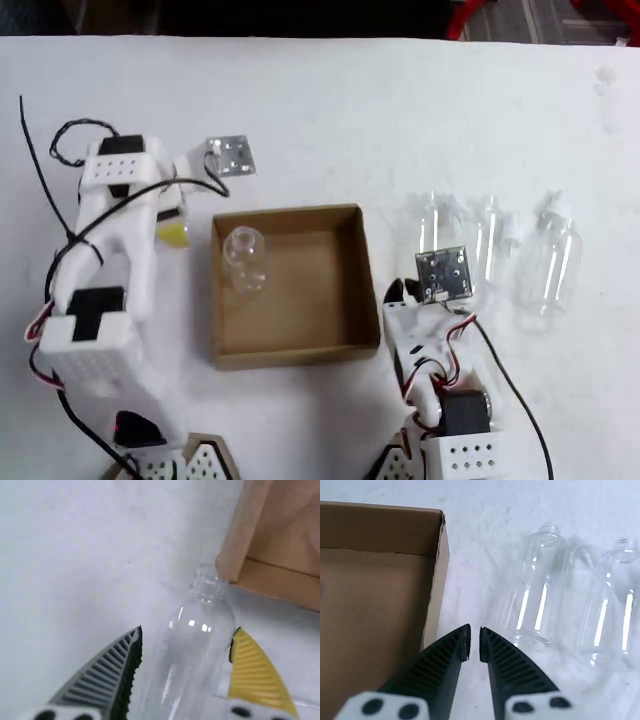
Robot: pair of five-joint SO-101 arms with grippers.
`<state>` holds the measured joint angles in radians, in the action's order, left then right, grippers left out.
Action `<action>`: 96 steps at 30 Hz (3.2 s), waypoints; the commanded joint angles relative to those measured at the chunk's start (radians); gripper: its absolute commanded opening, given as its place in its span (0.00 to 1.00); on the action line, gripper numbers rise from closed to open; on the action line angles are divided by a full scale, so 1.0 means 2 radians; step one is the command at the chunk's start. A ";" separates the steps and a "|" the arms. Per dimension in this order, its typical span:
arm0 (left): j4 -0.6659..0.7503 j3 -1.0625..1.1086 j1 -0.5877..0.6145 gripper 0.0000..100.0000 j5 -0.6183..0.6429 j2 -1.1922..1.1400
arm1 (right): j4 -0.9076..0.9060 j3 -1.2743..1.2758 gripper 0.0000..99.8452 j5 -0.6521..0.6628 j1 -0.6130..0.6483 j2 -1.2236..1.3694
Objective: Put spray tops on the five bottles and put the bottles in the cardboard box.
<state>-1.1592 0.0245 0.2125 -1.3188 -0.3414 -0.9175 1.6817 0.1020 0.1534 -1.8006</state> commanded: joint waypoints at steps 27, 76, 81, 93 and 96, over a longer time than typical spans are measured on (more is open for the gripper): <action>-0.242 -0.184 -0.016 0.03 0.049 0.145 | -0.001 0.005 0.02 0.005 0.003 0.000; 0.014 0.427 -0.179 0.02 0.654 0.978 | -0.003 0.005 0.02 0.005 0.003 0.000; 0.059 0.545 -0.250 0.02 0.740 1.054 | -0.003 0.005 0.02 0.005 0.003 0.000; 0.155 0.711 -0.268 0.02 0.767 1.084 | -0.003 0.005 0.02 0.005 0.003 0.000; 0.152 0.714 -0.268 0.02 0.761 1.084 | -0.003 0.005 0.02 0.006 0.003 0.000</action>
<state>-0.8815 1.4530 -0.3122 0.2048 1.8128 -0.9175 1.6817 0.1020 0.1534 -1.8006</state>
